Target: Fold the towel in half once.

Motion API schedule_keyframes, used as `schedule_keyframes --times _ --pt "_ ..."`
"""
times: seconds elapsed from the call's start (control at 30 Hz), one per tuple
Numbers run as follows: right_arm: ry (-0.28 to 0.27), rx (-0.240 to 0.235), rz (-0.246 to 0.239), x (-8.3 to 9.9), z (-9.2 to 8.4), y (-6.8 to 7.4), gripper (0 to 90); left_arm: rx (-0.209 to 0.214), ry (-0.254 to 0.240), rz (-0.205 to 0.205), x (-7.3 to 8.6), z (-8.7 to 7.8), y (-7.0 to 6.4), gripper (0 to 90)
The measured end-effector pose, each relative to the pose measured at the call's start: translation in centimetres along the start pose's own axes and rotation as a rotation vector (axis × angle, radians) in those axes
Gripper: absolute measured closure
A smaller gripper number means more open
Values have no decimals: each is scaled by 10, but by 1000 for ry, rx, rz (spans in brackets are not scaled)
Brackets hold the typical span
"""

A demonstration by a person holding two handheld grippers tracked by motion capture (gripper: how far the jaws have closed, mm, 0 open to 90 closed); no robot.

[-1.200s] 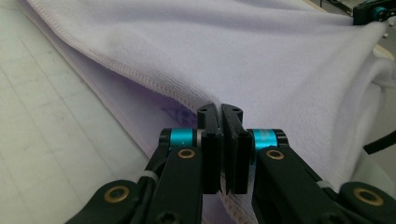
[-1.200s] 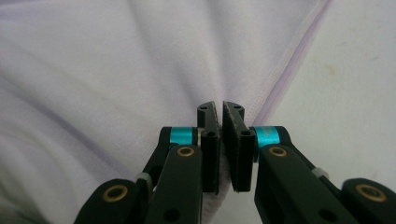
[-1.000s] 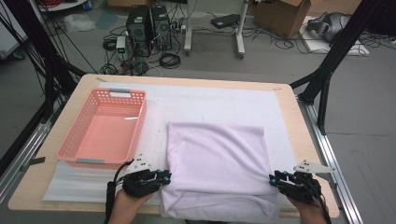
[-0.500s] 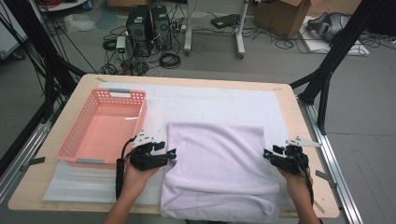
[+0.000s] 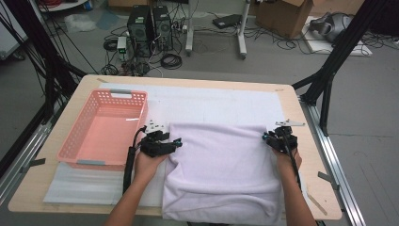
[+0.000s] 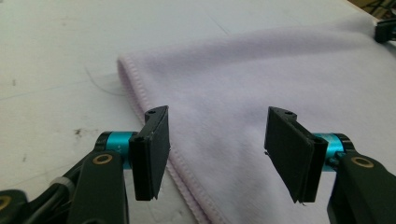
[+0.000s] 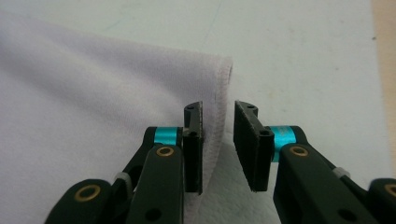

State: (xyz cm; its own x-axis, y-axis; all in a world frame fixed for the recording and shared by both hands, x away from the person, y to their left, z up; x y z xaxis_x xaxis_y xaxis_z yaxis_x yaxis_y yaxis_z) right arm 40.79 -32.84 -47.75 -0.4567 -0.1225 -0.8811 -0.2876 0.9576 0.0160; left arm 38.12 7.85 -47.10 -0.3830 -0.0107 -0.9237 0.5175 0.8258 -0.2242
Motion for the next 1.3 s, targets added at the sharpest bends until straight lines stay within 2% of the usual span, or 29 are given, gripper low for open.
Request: schedule_keyframes --times 0.1,0.17,0.23,0.4,0.47,0.57,0.67,0.8,0.83,0.9,0.97,1.0,1.03,1.07,1.1,1.17,1.2,1.3 --pt "-29 -53 45 -1 -6 0 617 -37 10 10 3 5 6 401" --pt "-52 -72 64 -3 -12 -1 579 -47 31 12 3 10 8 401" --pt "-39 -95 73 -2 -14 -1 531 -58 75 9 3 16 9 394" --pt "28 -102 9 9 -12 9 496 -105 85 81 2 23 6 386" --pt "21 -113 12 11 -13 13 487 -115 89 95 2 24 5 396" --pt "37 -123 -15 11 -17 19 503 -134 84 104 2 24 4 407" --pt "30 -121 -17 14 -19 21 514 -162 90 116 3 24 5 372" --pt "20 -109 -4 15 -20 22 533 -157 92 114 3 24 5 355" --pt "17 -105 -3 15 -20 22 568 -156 91 111 3 24 5 376" --pt "5 -101 28 16 -20 23 648 -147 84 100 3 24 6 485" --pt "-9 -121 39 17 -20 24 776 -139 82 97 2 23 6 561" --pt "-14 -140 49 18 -20 26 821 -127 78 87 3 23 5 631" --pt "-13 -140 34 18 -20 27 831 -84 80 73 3 24 2 735" --pt "-13 -145 32 18 -20 27 837 -85 82 84 3 24 0 837" --pt "-11 -155 48 18 -20 26 842 -87 82 83 3 24 0 844" --pt "-12 -182 96 18 -20 22 848 -89 78 39 2 24 3 851" --pt "-14 -182 104 17 -20 21 850 -94 71 32 1 24 4 853" --pt "-28 -165 85 15 -17 18 854 -97 53 4 -6 27 6 853"
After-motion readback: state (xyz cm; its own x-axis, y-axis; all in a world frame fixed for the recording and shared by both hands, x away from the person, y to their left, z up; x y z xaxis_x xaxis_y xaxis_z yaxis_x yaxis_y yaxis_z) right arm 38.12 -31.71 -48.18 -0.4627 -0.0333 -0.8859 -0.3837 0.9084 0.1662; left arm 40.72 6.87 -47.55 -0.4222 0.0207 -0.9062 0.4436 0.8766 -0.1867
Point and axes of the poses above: each handheld gripper's, and its own axes: z roughly forward along the jaws, x roughly out of its underside, y roughly to its left, the point moved 5 cm from there along z, roughly forward along the jaws, and after that the axes turned 13 degrees about -y, right-handed, at the moved point
